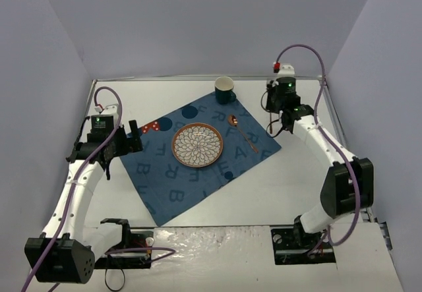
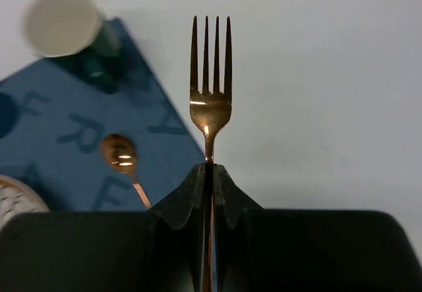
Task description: Set the dinner table for one person
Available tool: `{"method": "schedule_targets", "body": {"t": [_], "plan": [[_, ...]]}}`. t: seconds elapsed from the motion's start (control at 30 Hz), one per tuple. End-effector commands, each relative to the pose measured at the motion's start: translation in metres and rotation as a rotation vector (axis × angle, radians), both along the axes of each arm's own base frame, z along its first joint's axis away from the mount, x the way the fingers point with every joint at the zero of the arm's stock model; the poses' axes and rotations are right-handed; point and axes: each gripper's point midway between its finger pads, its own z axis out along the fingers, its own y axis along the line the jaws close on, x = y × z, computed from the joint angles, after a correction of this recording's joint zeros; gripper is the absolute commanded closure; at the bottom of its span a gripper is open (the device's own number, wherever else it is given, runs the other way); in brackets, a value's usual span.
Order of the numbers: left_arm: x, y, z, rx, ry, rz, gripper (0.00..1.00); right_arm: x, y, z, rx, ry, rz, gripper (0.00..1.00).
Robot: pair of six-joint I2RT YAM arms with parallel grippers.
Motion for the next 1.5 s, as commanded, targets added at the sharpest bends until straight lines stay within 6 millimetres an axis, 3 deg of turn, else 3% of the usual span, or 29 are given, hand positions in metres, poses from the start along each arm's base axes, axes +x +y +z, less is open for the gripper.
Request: {"method": "schedule_targets", "body": {"t": [0.0,0.07,0.17,0.3,0.5,0.63,0.77,0.93,1.47], "plan": [[-0.001,0.003,0.045,-0.017,-0.133,0.037,0.03,-0.029,0.083,0.041,0.067,-0.073,0.166,1.00],[-0.012,0.007,0.056,-0.006,-0.148,0.053,0.03,-0.048,0.129,0.043,0.088,-0.067,0.259,1.00],[-0.026,0.013,0.074,0.014,-0.177,0.073,0.03,-0.070,0.176,0.041,0.101,-0.058,0.344,1.00],[-0.049,0.025,0.100,0.066,-0.224,0.107,0.03,-0.119,0.265,0.021,0.108,-0.006,0.507,1.00],[-0.078,0.037,0.127,0.124,-0.276,0.130,0.03,-0.166,0.352,-0.017,0.070,0.043,0.617,1.00],[-0.088,0.041,0.136,0.133,-0.305,0.151,0.03,-0.190,0.396,-0.041,0.053,0.067,0.669,1.00],[-0.091,0.044,0.137,0.144,-0.305,0.161,0.03,-0.199,0.421,-0.066,0.038,0.092,0.678,1.00],[-0.089,0.040,0.135,0.129,-0.300,0.151,0.03,-0.203,0.442,-0.080,0.041,0.105,0.666,1.00],[-0.088,0.039,0.129,0.122,-0.298,0.151,0.03,-0.203,0.453,-0.101,0.053,0.127,0.584,1.00]]}}
